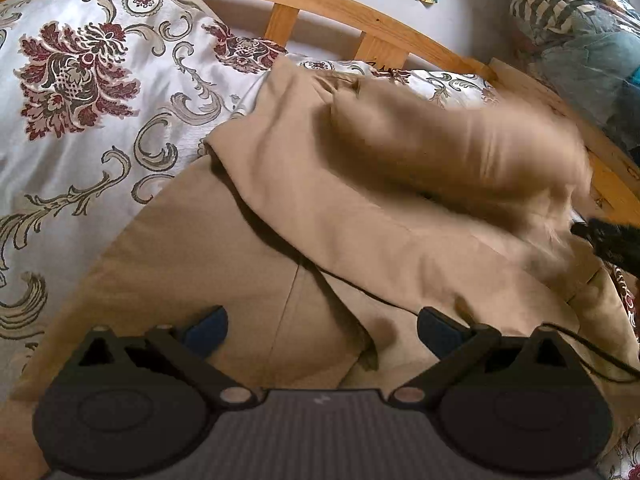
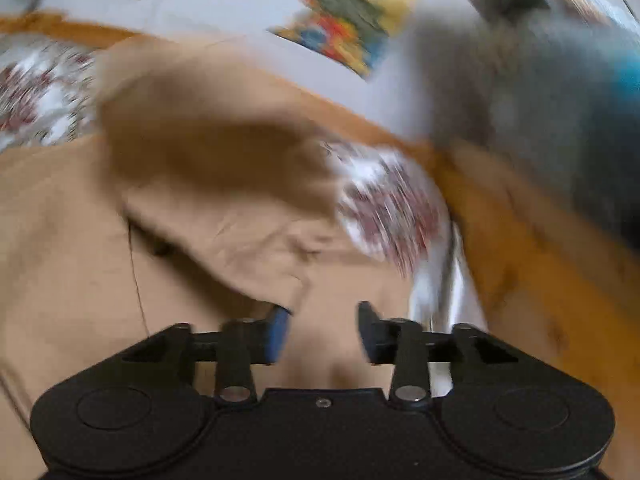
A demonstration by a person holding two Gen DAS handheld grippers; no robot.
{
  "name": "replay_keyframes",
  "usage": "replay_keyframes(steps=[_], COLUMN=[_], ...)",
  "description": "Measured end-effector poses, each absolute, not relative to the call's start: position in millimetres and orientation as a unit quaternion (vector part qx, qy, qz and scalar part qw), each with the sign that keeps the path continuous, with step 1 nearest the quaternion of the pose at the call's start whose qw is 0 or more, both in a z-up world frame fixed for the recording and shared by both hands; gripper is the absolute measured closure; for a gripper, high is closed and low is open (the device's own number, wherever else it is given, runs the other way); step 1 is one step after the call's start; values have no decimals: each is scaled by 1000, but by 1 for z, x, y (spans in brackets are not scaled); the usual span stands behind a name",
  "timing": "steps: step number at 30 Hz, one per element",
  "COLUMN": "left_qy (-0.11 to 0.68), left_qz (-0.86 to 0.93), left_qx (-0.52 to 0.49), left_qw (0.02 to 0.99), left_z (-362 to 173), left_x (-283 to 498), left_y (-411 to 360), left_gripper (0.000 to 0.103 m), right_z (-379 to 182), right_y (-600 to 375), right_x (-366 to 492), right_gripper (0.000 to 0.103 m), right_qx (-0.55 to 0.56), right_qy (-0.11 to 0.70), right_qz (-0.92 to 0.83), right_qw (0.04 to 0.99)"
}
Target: Fold large clothes
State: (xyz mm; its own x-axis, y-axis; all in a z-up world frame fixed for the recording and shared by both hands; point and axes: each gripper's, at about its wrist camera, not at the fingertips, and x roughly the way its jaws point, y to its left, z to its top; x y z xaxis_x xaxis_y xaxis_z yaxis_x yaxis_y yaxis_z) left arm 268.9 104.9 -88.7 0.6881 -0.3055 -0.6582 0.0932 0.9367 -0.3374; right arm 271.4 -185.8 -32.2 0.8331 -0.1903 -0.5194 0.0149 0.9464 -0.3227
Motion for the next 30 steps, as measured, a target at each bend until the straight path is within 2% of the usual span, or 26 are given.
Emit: replay_keyframes(steps=[4,7,12,16,17,18,19,20,21,25,27,30], left_qy=[378,375,371,369,369,369,368,367,364,339,333,317], left_qz=[-111,-110,-110,-109,-109,-109,-109,-110,-111,-119,-120,-122], left_qx=[-144,-150,-152,-153,-152,-152,-151,-151,-151,-170,-186,-216], left_qw=[908,908,909,910,911,911,911,911,912,918,917,915], left_z=[-88,-87,-86,-85,-85,-85,-84,-84,-83,-75,-69,-57], left_x=[268,268,268,267,267,267,266,266,265,268,280,305], left_y=[106,108,109,108,108,107,106,106,106,112,116,118], left_gripper=[1,1,1,1,1,1,1,1,1,7,14,16], right_z=[-26,-15,-20,-34,-35,-38,-37,-35,-33,-20,-22,-26], right_y=[-214,-236,-244,-227,-222,-217,-213,-206,-200,-192,-204,-220], right_x=[259,258,285,307,309,313,315,318,319,319,314,303], right_gripper=[55,53,34,27,30,50,63,81,85,89,80,64], right_qx=[-82,28,218,281,280,274,259,227,190,111,139,187], right_qy=[307,303,334,365,373,382,389,396,398,370,365,344], right_qz=[-110,-133,-44,-14,-10,-3,-1,-5,-7,-5,4,1], right_qw=[942,943,916,888,885,883,884,890,897,923,921,920])
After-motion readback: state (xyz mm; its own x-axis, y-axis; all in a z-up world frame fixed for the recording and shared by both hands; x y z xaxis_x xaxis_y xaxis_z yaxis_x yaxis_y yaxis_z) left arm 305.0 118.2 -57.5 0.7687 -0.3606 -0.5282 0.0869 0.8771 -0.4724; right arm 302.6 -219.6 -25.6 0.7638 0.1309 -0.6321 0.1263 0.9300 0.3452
